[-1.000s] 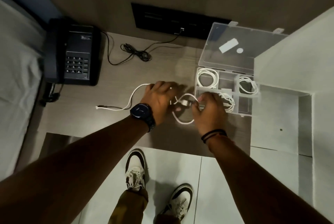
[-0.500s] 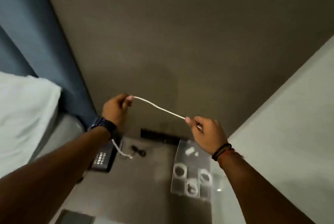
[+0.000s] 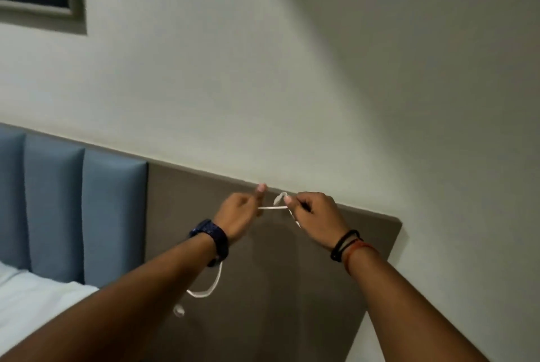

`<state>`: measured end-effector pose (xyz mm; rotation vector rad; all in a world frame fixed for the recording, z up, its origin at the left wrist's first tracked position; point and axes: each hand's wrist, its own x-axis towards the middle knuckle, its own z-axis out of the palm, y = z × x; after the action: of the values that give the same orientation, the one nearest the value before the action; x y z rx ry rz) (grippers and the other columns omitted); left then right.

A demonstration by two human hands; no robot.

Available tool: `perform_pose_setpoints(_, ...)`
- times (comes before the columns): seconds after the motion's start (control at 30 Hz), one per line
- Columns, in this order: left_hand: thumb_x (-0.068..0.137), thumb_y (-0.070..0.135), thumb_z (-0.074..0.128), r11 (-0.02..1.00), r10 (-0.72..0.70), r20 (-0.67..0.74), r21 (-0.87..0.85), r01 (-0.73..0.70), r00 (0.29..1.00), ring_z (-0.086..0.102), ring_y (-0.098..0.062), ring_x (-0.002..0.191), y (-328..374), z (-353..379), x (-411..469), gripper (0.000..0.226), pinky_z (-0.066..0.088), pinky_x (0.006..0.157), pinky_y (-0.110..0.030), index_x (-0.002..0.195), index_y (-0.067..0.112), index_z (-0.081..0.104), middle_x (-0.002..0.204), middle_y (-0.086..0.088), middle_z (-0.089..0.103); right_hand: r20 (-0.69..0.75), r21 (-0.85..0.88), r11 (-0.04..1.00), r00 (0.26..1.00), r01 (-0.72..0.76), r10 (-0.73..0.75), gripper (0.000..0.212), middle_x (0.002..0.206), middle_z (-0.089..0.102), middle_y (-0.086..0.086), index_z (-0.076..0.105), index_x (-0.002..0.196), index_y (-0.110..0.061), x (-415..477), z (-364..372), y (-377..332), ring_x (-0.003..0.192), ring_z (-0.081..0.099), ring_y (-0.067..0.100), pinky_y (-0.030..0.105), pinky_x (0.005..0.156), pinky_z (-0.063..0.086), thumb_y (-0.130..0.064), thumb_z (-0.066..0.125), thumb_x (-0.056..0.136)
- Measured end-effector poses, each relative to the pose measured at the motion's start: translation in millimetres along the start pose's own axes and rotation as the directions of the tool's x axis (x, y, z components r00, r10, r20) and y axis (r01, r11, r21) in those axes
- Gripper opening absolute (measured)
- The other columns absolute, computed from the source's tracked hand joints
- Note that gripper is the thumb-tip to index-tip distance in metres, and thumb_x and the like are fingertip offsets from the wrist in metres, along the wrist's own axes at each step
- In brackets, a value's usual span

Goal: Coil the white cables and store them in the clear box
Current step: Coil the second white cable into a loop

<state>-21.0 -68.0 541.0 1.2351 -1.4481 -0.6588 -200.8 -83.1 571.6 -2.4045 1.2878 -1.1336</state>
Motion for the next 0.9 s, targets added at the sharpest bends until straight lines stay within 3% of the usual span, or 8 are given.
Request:
perform_pose_setpoints(0.13, 0.078, 0.063, 0.058, 0.996, -0.010, -0.357, 0.079, 0.041, 0.934, 0.023, -0.015, 0.041, 16.7, -59.7, 18.1, 0.062, 0.018, 0.051, -0.030, 0.044, 0.020, 0.029, 0.038, 0.008, 0.024, 0.064, 0.036, 0.997, 0.996, -0.066, 0.064, 0.051, 0.050, 0.028, 0.002, 0.037, 0.049, -0.015, -7.5, -41.2, -15.2, 0.047, 0.025, 0.013, 0.028, 0.053, 0.025, -0.037, 0.057, 0.090)
perform_pose_setpoints(0.23, 0.079, 0.059, 0.060, 0.975, -0.064, -0.444, 0.165, 0.152, 0.894, 0.036, -0.022, 0.045, 24.1, -93.4, 18.7, 0.059, 0.025, 0.052, -0.030, 0.044, 0.019, 0.035, 0.042, -0.001, 0.034, 0.114, 0.109, 0.987, 0.988, -0.118, 0.105, 0.051, 0.044, 0.031, -0.007, 0.039, 0.046, -0.018, -12.3, -58.5, -27.8, 0.041, 0.026, 0.007, 0.024, 0.048, 0.026, -0.033, 0.057, 0.091)
perform_pose_setpoints(0.33, 0.080, 0.065, 0.054, 0.903, 0.106, -0.448, 0.417, 0.102, 0.887, 0.063, -0.030, 0.088, 36.3, -80.6, 9.8, 0.044, 0.047, 0.076, -0.036, 0.072, 0.024, 0.068, 0.089, -0.007, 0.067, 0.076, 0.198, 0.972, 0.991, -0.124, 0.111, 0.048, 0.034, 0.032, -0.011, 0.043, 0.049, -0.017, -7.4, -63.9, -46.9, 0.033, 0.028, 0.004, 0.014, 0.040, 0.025, -0.031, 0.053, 0.094)
perform_pose_setpoints(0.43, 0.082, 0.074, 0.029, 0.982, 0.156, -0.142, 0.130, -0.138, 0.977, 0.056, -0.022, 0.115, 71.9, -43.8, -11.6, 0.067, 0.041, 0.097, -0.039, 0.114, 0.027, 0.063, 0.118, -0.002, 0.066, 0.032, 0.207, 0.973, 0.994, -0.106, 0.102, 0.047, 0.029, 0.032, -0.012, 0.044, 0.052, -0.017, 0.3, -63.9, -67.2, 0.029, 0.030, 0.004, 0.010, 0.036, 0.024, -0.034, 0.048, 0.096)
perform_pose_setpoints(0.53, 0.085, 0.071, 0.026, 0.995, 0.101, 0.073, -0.027, -0.099, 0.992, 0.064, -0.017, 0.074, 99.6, -20.6, -15.7, 0.067, 0.046, 0.076, -0.034, 0.073, 0.019, 0.068, 0.067, 0.001, 0.070, -0.004, 0.211, 0.975, 0.997, -0.073, 0.076, 0.046, 0.030, 0.031, -0.011, 0.047, 0.054, -0.017, 3.6, -65.7, -79.7, 0.030, 0.028, 0.005, 0.012, 0.037, 0.023, -0.038, 0.048, 0.095)
perform_pose_setpoints(0.67, 0.086, 0.060, 0.048, 0.997, 0.046, -0.123, -0.056, -0.053, 0.991, 0.041, -0.009, 0.035, 117.1, -22.4, -2.2, 0.055, 0.036, 0.041, -0.019, 0.059, 0.014, 0.059, 0.053, 0.007, 0.053, 0.110, 0.307, 0.934, 0.982, -0.181, 0.154, 0.048, 0.043, 0.031, -0.007, 0.048, 0.053, -0.018, -3.2, -78.0, -85.7, 0.033, 0.023, 0.006, 0.016, 0.035, 0.022, -0.044, 0.047, 0.094)
perform_pose_setpoints(0.77, 0.085, 0.059, 0.050, 0.995, 0.002, -0.277, -0.094, -0.029, 0.961, 0.043, -0.012, 0.042, 123.6, -35.2, 14.2, 0.050, 0.035, 0.047, -0.021, 0.061, 0.017, 0.060, 0.062, 0.005, 0.058, 0.339, 0.423, 0.837, 0.918, -0.346, 0.207, 0.051, 0.042, 0.025, -0.008, 0.041, 0.051, -0.020, -14.0, -92.3, -88.4, 0.036, 0.016, 0.009, 0.016, 0.038, 0.016, -0.050, 0.045, 0.093)
perform_pose_setpoints(0.9, 0.087, 0.059, 0.046, 0.997, 0.078, -0.277, 0.027, -0.073, 0.958, 0.049, -0.016, 0.053, 127.1, -32.9, 24.4, 0.057, 0.035, 0.054, -0.026, 0.049, 0.016, 0.050, 0.072, 0.006, 0.064, 0.449, 0.787, 0.501, 0.891, -0.359, -0.067, 0.047, 0.042, 0.024, -0.008, 0.039, 0.053, -0.018, -18.3, -112.7, -109.5, 0.033, 0.016, 0.007, 0.018, 0.037, 0.012, -0.049, 0.049, 0.088)
